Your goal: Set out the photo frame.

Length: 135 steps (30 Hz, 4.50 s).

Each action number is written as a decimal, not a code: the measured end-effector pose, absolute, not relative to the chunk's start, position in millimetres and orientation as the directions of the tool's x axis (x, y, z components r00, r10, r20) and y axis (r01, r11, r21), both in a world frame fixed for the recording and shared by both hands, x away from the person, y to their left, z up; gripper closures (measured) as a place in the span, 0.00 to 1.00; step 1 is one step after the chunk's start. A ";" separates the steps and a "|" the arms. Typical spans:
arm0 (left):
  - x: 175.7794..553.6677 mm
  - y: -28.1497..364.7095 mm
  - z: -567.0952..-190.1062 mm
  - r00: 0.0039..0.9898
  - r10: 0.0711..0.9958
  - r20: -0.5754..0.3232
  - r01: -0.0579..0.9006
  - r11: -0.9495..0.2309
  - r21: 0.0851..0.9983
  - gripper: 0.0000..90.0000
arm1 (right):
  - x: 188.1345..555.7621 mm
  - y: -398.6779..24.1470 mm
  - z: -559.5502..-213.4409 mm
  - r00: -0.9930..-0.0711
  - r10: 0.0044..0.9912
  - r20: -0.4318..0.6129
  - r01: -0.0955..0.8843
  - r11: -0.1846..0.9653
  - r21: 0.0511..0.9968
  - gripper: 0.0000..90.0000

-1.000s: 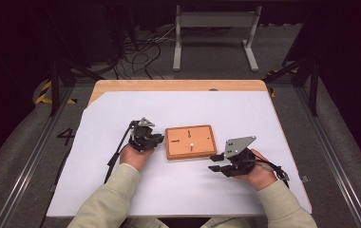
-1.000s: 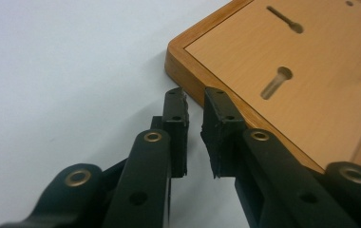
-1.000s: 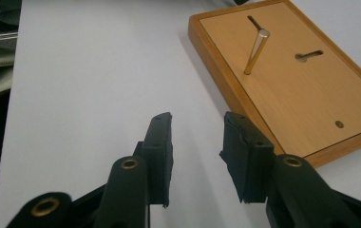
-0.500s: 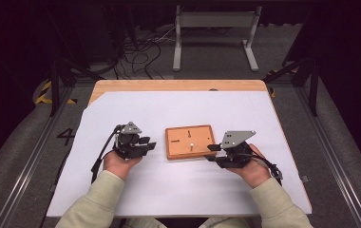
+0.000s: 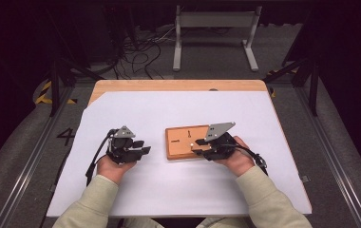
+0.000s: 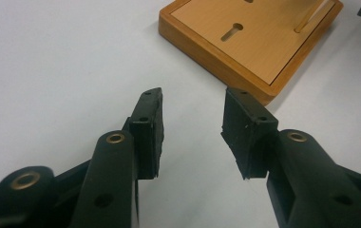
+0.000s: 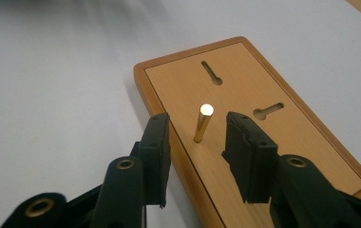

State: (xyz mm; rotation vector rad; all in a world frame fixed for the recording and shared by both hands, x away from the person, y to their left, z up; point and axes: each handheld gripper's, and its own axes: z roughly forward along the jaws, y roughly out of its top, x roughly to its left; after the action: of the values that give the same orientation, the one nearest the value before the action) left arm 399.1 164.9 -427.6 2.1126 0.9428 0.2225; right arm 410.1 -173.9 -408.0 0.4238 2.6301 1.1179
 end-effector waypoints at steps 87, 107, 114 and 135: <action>454.4 104.2 -431.9 0.647 0.663 -0.378 0.665 -0.248 0.704 0.20 | 361.8 -144.6 -437.7 -0.793 0.311 -0.523 -0.091 0.790 0.607 0.92; 468.6 84.7 -445.3 0.688 0.590 -0.422 0.668 -0.288 0.686 0.18 | 358.3 -144.6 -439.5 -0.781 0.319 -0.537 -0.094 0.790 0.606 0.92; 463.7 76.4 -445.5 0.719 0.566 -0.403 0.642 -0.318 0.698 0.29 | 358.0 -144.8 -439.6 -0.782 0.323 -0.534 -0.091 0.788 0.609 0.92; 447.2 82.8 -428.1 0.777 0.540 -0.323 0.560 -0.358 0.747 0.43 | 349.6 -192.3 -398.5 -0.857 0.392 -0.335 0.006 0.658 0.753 0.51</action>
State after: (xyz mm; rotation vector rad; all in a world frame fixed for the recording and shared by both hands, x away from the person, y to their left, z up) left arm 447.2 82.8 -428.1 2.0302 0.8223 -0.0267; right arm 349.6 -192.3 -398.5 0.3105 2.3985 1.0876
